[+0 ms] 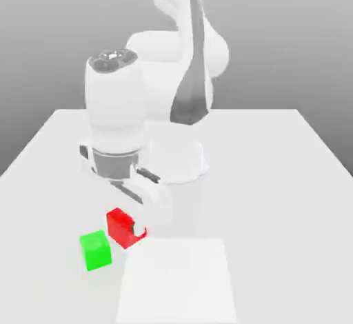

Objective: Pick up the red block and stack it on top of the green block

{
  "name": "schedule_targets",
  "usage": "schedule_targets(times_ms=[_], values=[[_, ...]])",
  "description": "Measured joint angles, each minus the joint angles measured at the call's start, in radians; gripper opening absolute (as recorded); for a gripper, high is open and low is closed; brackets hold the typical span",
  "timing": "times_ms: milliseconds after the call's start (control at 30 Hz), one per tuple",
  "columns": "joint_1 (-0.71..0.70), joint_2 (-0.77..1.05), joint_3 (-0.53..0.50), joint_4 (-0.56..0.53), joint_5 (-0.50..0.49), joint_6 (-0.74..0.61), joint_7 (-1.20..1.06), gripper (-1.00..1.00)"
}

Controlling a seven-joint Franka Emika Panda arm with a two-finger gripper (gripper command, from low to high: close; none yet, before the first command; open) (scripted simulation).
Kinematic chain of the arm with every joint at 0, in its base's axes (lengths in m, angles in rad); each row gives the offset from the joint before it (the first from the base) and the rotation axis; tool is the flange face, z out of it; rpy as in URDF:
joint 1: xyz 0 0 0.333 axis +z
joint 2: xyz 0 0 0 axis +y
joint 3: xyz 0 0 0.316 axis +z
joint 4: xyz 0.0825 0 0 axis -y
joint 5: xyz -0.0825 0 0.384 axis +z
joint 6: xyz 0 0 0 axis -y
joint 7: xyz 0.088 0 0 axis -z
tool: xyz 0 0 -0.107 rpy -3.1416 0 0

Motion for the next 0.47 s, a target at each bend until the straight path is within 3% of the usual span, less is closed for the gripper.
schedule_targets(times_ms=[133, 333, 367, 467], values=[[-0.073, -0.040, -0.038, -0.029, -0.019, -0.012, 0.130, -1.00], [-0.091, 0.127, -0.041, -0.027, 0.007, 0.154, 0.139, -1.00], [-0.094, 0.160, -0.035, -0.026, 0.018, 0.185, 0.131, 1.00], [-0.094, 0.160, -0.035, -0.026, 0.018, 0.185, 0.131, 1.00]])
